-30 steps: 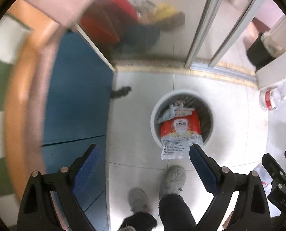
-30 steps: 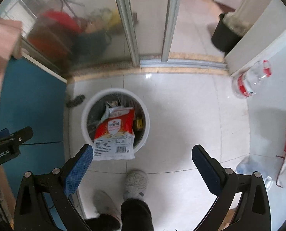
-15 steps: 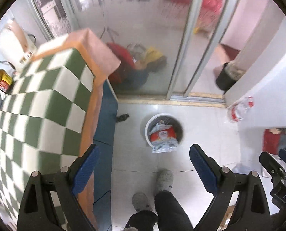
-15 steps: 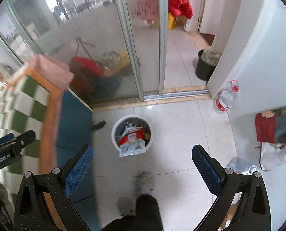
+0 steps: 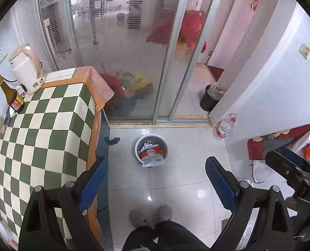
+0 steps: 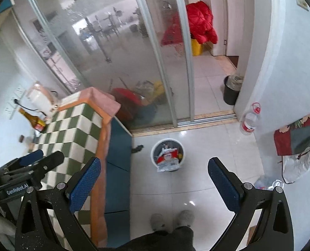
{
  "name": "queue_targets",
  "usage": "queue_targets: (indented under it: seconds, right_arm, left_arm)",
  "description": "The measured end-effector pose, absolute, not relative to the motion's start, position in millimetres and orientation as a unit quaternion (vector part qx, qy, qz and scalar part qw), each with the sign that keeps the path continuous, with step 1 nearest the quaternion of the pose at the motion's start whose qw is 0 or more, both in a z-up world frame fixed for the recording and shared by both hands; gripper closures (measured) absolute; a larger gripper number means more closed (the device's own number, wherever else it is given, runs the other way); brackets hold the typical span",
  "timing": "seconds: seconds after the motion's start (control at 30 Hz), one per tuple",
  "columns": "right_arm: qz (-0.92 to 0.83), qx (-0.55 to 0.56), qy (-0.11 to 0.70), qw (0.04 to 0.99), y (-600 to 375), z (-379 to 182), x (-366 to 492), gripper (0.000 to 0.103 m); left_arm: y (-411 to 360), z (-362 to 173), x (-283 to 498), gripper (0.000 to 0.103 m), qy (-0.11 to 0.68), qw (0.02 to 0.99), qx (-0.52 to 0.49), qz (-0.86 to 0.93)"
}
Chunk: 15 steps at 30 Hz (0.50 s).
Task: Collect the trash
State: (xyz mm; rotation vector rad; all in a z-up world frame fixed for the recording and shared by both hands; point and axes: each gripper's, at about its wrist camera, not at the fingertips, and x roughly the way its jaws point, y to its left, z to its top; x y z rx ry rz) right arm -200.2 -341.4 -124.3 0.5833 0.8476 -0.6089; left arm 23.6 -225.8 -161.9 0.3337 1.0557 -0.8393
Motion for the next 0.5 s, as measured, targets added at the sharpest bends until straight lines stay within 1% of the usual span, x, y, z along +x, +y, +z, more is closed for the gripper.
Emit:
queue_targets:
  seconds: [0.13,0.5]
  right_arm:
    - [-0.267,0.275,0.393,0.836,-336.9,-108.1,-210.3,0.0]
    - [-0.237,0.28,0.403,0.838,-333.0,-107.9,-227.0,0.0]
  left_arm:
    - [-214.2,-146.9,14.1,0.008,0.489,0.77,0.13,-0.387]
    - [-202.7,-132.4,-2.6,0.007,0.477,0.784,0.108,-0.382]
